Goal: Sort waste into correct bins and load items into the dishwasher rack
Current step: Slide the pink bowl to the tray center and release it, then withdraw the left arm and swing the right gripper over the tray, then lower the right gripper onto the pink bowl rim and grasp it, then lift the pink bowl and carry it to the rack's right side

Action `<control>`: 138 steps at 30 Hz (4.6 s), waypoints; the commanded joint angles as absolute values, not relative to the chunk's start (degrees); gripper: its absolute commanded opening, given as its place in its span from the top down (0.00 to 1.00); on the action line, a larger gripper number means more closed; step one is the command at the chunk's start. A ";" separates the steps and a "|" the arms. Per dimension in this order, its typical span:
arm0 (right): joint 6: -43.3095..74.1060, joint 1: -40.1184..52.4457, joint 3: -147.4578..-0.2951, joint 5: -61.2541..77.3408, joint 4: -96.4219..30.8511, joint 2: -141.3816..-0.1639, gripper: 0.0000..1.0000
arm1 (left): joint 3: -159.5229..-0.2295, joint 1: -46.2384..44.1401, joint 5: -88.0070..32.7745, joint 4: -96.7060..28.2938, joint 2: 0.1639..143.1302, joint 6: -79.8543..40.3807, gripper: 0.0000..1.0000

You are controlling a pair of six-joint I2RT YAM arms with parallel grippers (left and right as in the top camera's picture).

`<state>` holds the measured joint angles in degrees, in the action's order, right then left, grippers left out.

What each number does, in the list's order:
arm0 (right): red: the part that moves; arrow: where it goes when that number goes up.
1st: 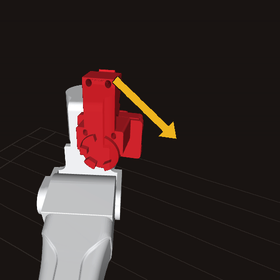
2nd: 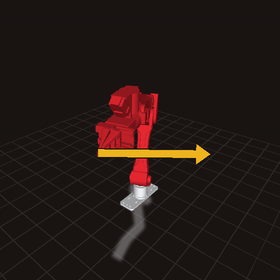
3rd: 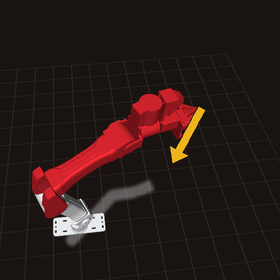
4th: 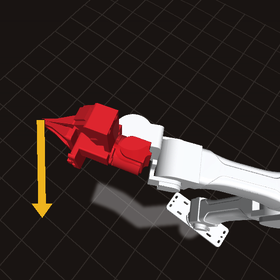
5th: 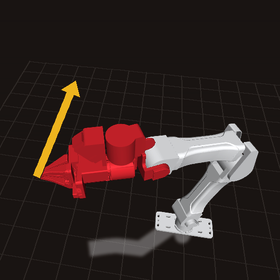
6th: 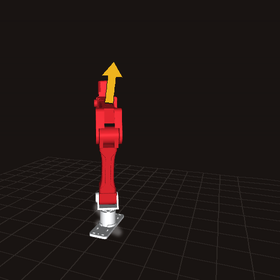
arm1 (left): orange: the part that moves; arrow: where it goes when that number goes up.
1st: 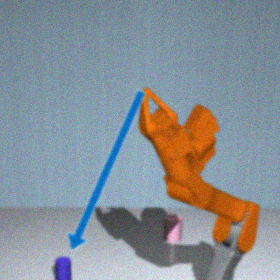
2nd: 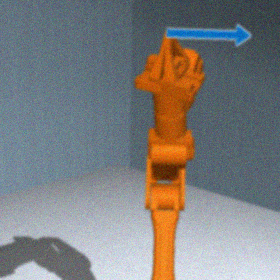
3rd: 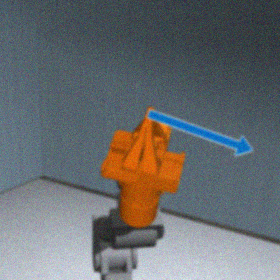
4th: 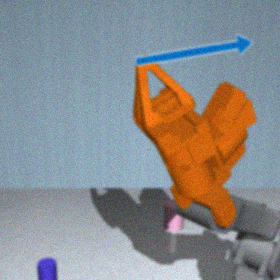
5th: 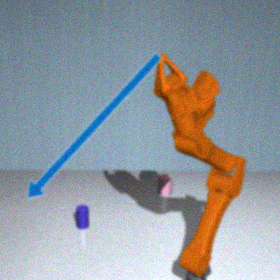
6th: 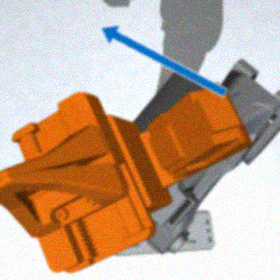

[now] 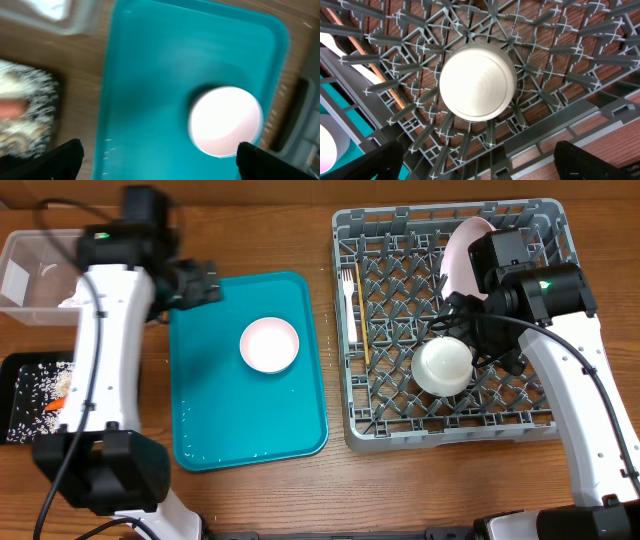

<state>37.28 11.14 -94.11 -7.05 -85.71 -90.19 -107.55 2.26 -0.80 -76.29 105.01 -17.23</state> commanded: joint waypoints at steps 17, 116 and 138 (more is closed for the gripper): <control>21.98 19.97 -94.91 13.67 -74.67 -88.20 0.00 | -107.83 19.31 3.11 -78.61 104.25 -30.17 0.00; 26.11 43.75 -113.56 -7.22 -57.69 -104.14 0.96 | -107.83 23.59 3.40 -79.88 104.25 -33.43 0.00; 22.46 -1.06 -103.59 51.07 -58.67 -95.92 0.96 | -107.85 23.59 3.40 -79.88 104.25 -33.43 0.00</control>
<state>23.38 3.31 -106.32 39.72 -58.54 -95.77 -107.55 23.73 2.68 -79.90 105.01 -32.71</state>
